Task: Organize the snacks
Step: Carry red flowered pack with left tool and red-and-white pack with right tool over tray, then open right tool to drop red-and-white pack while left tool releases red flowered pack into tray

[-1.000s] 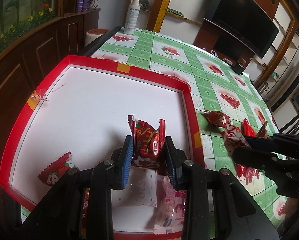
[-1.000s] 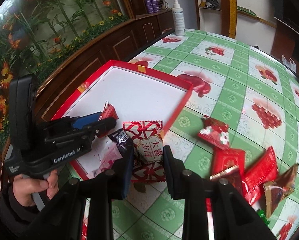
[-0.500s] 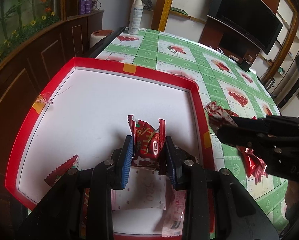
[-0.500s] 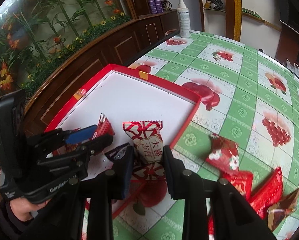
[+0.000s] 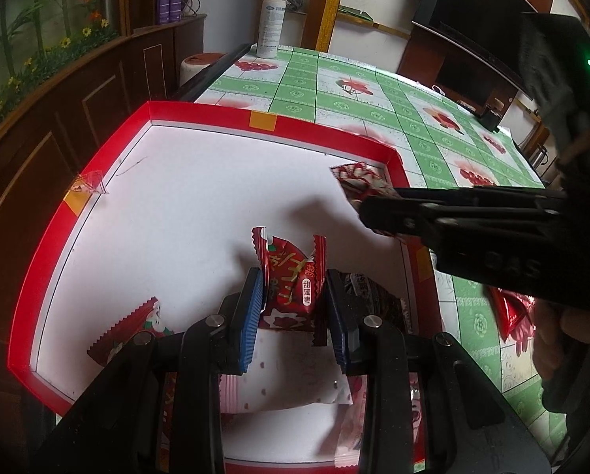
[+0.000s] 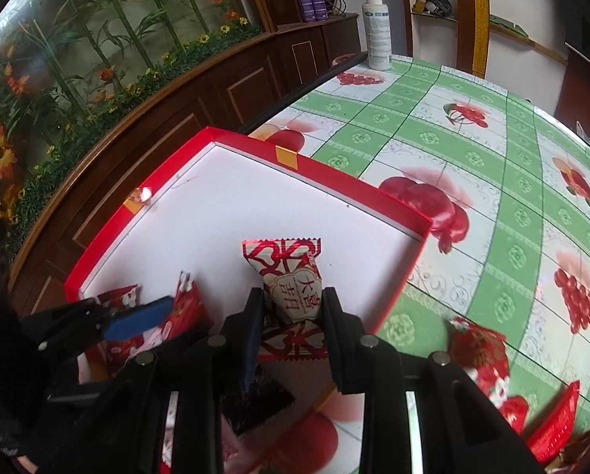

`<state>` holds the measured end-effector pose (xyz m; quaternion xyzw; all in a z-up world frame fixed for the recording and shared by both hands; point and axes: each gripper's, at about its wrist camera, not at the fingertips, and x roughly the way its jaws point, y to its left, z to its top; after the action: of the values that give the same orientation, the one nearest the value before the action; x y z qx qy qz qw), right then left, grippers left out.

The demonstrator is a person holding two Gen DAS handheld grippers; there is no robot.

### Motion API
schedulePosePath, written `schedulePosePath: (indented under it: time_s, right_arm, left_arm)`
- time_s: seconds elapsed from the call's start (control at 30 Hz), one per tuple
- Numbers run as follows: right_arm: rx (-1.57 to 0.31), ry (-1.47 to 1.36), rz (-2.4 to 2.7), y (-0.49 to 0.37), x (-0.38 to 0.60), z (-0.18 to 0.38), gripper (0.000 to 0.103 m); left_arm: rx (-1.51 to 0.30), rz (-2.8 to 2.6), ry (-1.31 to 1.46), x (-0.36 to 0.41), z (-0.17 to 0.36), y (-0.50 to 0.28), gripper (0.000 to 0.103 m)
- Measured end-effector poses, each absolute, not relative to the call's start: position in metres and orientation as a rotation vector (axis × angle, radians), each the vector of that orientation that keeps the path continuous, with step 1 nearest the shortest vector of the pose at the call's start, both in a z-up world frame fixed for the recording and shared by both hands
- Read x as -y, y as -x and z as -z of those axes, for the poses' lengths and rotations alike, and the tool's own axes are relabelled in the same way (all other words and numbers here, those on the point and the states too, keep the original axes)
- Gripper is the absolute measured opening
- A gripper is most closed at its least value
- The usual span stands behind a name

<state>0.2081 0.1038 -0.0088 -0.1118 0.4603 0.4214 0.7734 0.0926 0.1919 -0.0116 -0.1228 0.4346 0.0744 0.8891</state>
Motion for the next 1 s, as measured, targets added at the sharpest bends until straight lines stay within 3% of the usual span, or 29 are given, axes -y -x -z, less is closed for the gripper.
schedulePosePath:
  time_s: [0.9, 1.0]
  right_arm:
    - [-1.013, 0.289, -0.882, -0.199, -0.105, 0.029, 0.033]
    - [-1.015, 0.277, -0.885, -0.198, -0.103, 0.027, 0.039]
  left_arm:
    - [-0.918, -0.145, 0.232, -0.184, 0.014, -0.077, 0.033]
    - [-0.92, -0.154, 0.238, -0.185, 0.014, -0.077, 0.038]
